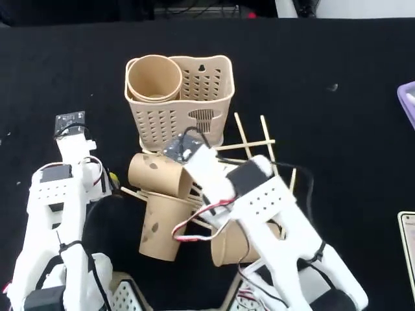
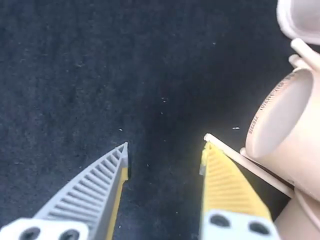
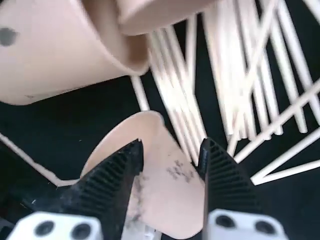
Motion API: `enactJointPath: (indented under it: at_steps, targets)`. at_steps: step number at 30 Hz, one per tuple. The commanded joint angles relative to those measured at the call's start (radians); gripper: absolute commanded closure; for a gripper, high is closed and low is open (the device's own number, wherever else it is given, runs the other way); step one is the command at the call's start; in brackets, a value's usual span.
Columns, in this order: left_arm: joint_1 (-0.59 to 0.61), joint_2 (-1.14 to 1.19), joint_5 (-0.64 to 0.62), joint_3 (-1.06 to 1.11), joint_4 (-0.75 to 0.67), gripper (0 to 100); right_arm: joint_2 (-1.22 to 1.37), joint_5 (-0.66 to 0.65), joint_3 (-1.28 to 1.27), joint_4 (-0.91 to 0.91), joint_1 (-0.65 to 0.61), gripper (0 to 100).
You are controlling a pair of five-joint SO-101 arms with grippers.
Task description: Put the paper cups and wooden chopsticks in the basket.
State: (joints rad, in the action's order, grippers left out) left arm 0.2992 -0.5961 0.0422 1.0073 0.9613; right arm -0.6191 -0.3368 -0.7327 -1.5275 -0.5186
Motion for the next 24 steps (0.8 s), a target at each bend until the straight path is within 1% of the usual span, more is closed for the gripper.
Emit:
enactJointPath:
  at_steps: [1, 4, 7, 10, 13, 16, 18, 20, 22, 24]
  targets:
    - [0.012, -0.025, 0.000, -0.018, -0.014, 77, -0.013, -0.084, -0.002, -0.002, 0.080, 80.4]
    - [0.012, -0.025, 0.000, -0.018, -0.014, 77, -0.012, -0.144, -0.022, -0.026, 0.120, 80.4]
    - [0.012, -0.025, 0.000, -0.018, -0.014, 77, -0.016, -0.158, -0.025, -0.028, 0.132, 80.4]
    - [0.012, -0.025, 0.000, -0.018, -0.014, 77, -0.019, -0.157, 0.048, -0.044, 0.129, 80.4]
    - [0.012, -0.025, 0.000, -0.018, -0.014, 77, -0.013, -0.092, 0.177, -0.106, 0.121, 80.4]
    - [0.012, -0.025, 0.000, -0.018, -0.014, 77, -0.012, -0.043, 0.228, -0.184, 0.021, 80.4]
    - [0.012, -0.025, 0.000, -0.018, -0.014, 77, -0.012, -0.034, 0.205, -0.218, -0.069, 80.4]
    - [0.012, -0.025, 0.000, -0.018, -0.014, 77, -0.012, -0.034, 0.148, -0.218, -0.129, 80.2]
    - [0.012, -0.025, 0.002, -0.018, -0.014, 77, -0.012, -0.034, 0.082, -0.198, -0.157, 80.1]
    - [0.012, -0.025, 0.002, -0.018, -0.014, 77, -0.013, -0.040, 0.050, -0.180, -0.155, 80.1]
